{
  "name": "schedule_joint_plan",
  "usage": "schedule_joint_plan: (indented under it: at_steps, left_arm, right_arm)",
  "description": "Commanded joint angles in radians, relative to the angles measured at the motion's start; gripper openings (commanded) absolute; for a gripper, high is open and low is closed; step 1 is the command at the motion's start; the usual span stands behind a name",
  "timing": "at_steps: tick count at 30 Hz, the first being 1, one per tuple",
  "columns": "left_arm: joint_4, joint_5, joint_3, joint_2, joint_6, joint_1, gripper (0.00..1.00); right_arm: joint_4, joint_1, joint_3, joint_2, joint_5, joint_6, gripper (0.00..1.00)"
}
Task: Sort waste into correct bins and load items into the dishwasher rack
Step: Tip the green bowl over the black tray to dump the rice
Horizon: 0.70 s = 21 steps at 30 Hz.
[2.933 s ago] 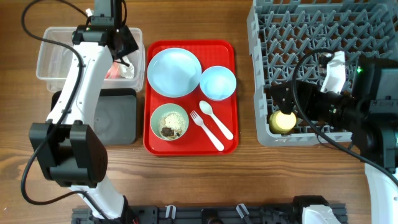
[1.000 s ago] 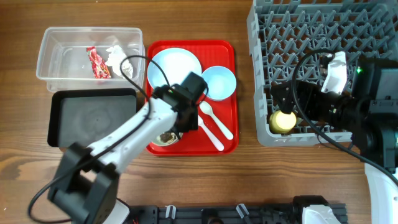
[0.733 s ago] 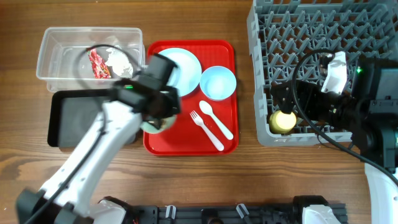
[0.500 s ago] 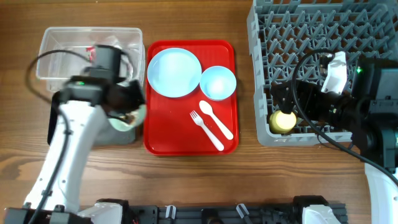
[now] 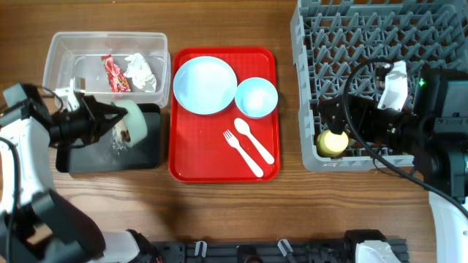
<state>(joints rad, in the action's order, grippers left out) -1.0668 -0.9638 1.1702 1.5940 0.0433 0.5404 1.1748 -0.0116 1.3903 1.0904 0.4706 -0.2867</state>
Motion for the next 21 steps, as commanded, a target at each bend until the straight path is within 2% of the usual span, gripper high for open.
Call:
schedule_joint_plan:
  at_steps: [1, 9, 21]
  left_arm:
    - [-0.006, -0.263, -0.068, 0.095, 0.171, 0.037, 0.04]
    - [-0.006, -0.405, -0.099, 0.174, 0.245, 0.046, 0.04]
    - [0.011, -0.439, -0.099, 0.174, 0.234, 0.077, 0.04]
  right_arm:
    - [0.0, -0.005, 0.009, 0.005, -0.006, -0.005, 0.95]
    - [0.001, -0.005, 0.009, 0.005, -0.006, -0.005, 0.95]
    - [0.001, -0.005, 0.009, 0.005, -0.006, -0.005, 0.95]
